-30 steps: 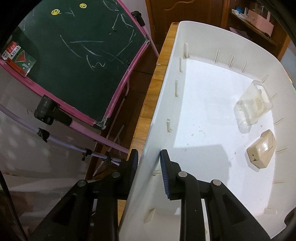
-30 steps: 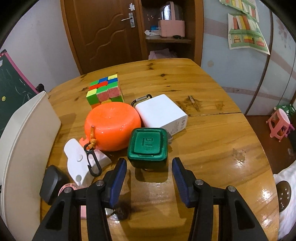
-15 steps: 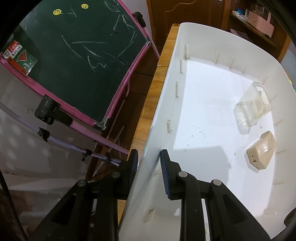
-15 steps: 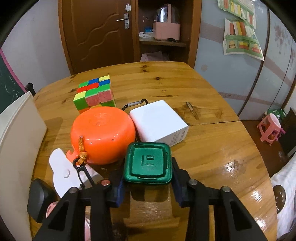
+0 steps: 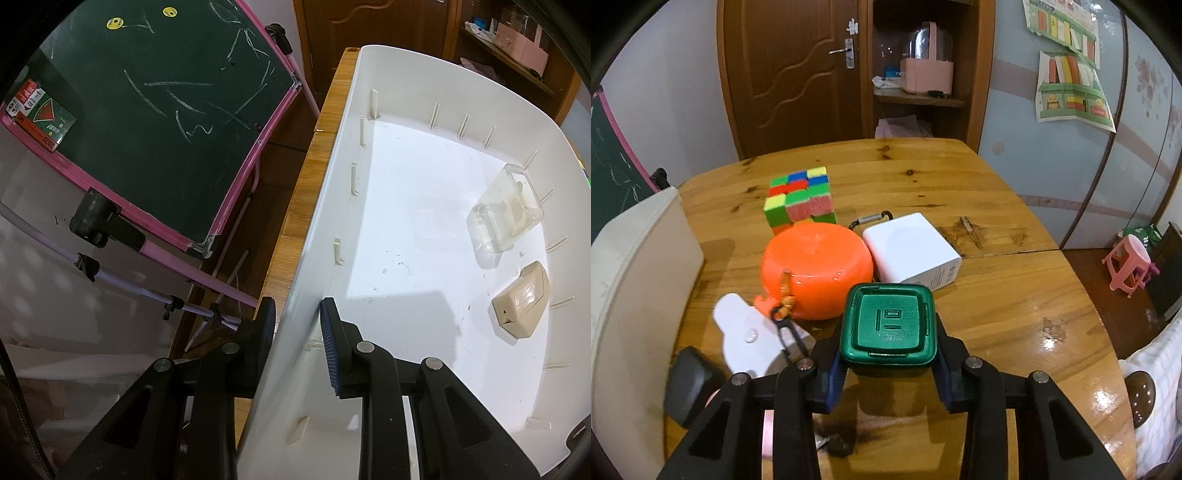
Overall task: Organize rigid objects
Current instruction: 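Grasp the green square box with the right gripper, then carry the green box over the white bin and release it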
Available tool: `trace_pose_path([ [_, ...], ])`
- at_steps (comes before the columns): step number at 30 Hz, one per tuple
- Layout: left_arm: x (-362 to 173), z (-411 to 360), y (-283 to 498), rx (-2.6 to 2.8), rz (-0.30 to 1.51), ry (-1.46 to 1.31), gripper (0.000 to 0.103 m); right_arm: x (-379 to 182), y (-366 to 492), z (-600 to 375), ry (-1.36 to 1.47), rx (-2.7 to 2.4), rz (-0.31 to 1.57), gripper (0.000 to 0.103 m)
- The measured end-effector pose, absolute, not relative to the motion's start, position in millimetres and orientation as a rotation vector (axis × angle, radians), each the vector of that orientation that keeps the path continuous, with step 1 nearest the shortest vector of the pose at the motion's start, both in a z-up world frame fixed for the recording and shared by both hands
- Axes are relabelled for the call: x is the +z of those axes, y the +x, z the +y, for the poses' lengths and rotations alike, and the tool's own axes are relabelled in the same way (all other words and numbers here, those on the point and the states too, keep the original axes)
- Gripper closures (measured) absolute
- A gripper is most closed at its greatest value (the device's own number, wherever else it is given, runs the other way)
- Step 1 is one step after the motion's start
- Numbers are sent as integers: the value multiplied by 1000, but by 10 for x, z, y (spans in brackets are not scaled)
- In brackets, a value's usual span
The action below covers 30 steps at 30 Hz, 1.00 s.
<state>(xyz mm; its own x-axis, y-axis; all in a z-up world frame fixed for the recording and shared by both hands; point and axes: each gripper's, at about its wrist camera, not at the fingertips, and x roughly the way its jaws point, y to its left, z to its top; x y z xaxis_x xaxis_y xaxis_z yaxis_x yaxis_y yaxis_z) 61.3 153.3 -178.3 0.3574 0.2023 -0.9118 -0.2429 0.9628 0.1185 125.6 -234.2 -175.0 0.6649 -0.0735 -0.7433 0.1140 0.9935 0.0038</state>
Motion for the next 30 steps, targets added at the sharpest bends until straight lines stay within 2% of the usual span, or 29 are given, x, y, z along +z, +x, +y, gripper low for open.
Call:
trace_pose_path([
  [21,-1783,1528,609,276,1171,-32,76,-545,614,-1664,-1,75,622,64],
  [30,-1784,1533,614,273,1172,-33,76,-344,476,-1149,-53,226,600,64],
])
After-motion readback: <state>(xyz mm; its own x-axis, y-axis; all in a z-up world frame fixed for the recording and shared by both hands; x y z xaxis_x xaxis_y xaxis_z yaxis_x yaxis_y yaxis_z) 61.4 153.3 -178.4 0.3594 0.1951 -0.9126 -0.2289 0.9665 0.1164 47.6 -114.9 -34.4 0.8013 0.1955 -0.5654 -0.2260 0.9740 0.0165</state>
